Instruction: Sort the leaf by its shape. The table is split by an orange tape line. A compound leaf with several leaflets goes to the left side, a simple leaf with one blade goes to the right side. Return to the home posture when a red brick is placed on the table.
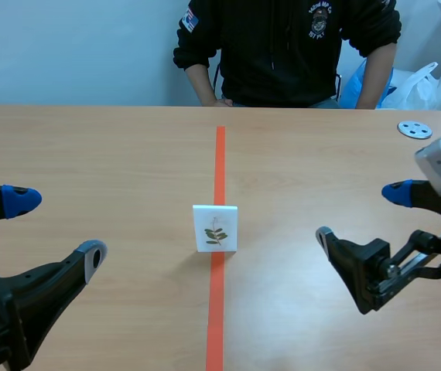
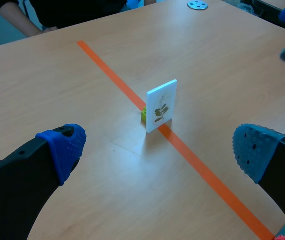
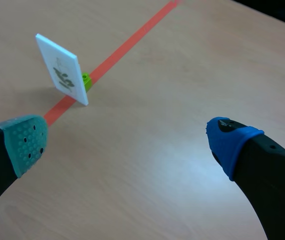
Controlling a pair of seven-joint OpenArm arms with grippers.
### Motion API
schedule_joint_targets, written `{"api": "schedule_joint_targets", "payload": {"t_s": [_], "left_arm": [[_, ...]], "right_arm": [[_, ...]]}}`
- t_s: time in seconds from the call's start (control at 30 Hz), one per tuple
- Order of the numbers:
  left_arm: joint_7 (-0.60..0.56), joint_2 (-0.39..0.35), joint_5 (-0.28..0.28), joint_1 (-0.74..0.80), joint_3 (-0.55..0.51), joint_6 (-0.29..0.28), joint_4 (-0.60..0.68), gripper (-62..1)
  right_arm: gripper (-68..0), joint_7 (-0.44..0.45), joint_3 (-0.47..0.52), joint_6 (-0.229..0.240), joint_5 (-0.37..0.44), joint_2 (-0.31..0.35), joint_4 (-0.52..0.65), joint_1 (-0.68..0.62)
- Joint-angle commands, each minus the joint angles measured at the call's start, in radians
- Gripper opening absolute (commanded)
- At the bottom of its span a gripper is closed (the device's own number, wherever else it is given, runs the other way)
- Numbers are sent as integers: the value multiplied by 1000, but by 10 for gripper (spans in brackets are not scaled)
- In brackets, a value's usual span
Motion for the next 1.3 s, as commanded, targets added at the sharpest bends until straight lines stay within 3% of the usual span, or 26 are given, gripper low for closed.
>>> {"api": "schedule_joint_targets", "payload": {"t_s": [0.0,0.23,0.6,0.87,1.03,1.27], "left_arm": [[-11,7,-10,2,-3,5,14,14],[-11,7,-10,2,-3,5,14,14],[-11,7,-10,2,-3,5,14,14],[-10,7,-10,2,-3,5,14,14],[-11,8,-10,2,-3,5,14,14],[-11,8,-10,2,-3,5,14,14]], "right_arm": [[4,11,-25,3,-4,-1,-18,53],[4,26,-167,4,-74,-60,-200,233],[4,107,-375,3,-208,-240,-543,506],[4,143,-454,-24,-306,-359,-713,618],[-89,154,-475,-61,-354,-389,-755,637],[-311,172,-478,-61,-359,-388,-755,637]]}}
